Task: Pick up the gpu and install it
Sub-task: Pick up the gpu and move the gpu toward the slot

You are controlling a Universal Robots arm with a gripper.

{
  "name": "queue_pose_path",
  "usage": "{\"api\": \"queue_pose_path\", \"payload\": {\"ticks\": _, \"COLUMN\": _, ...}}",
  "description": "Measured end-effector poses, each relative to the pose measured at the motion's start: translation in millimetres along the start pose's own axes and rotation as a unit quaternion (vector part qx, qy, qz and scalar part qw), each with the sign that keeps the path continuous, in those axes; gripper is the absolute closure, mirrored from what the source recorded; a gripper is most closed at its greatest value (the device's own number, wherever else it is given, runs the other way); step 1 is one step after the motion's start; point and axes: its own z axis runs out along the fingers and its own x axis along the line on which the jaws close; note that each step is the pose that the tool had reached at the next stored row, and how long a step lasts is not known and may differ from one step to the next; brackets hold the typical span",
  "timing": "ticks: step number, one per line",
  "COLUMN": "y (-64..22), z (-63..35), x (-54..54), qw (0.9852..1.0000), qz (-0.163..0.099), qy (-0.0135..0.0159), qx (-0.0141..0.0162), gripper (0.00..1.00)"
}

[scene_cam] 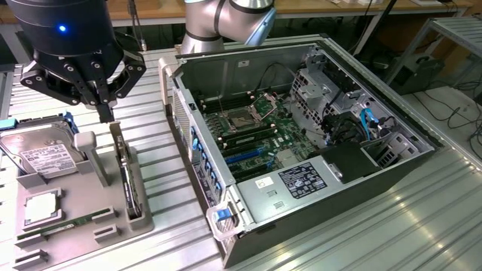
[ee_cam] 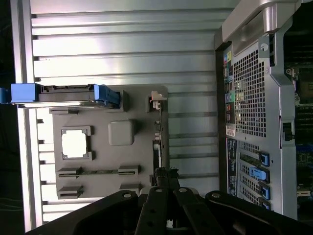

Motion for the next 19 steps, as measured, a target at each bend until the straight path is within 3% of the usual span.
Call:
{"api": "queue_pose_path", "payload": {"ticks": 10, "y": 0.0, "z": 0.0, "x": 0.0, "qw": 1.0000, "qz": 0.000, "qy": 0.0000, "qx": 0.0000, "gripper": 0.89}}
{"api": "queue_pose_path", "payload": {"ticks": 12, "y": 0.0, "z": 0.0, "x": 0.0, "qw": 1.0000, "qz": 0.000, "qy": 0.0000, "qx": 0.0000, "gripper": 0.76}}
{"api": "queue_pose_path", "payload": {"ticks": 15, "y": 0.0, "z": 0.0, "x": 0.0, "qw": 1.0000, "qz": 0.000, "qy": 0.0000, "qx": 0.0000, "gripper": 0.70}}
{"api": "queue_pose_path", "payload": {"ticks": 19, "y": 1.7, "z": 0.5, "x": 0.1, "qw": 1.0000, "qz": -0.003, "qy": 0.0003, "qx": 0.0000, "gripper": 0.52}}
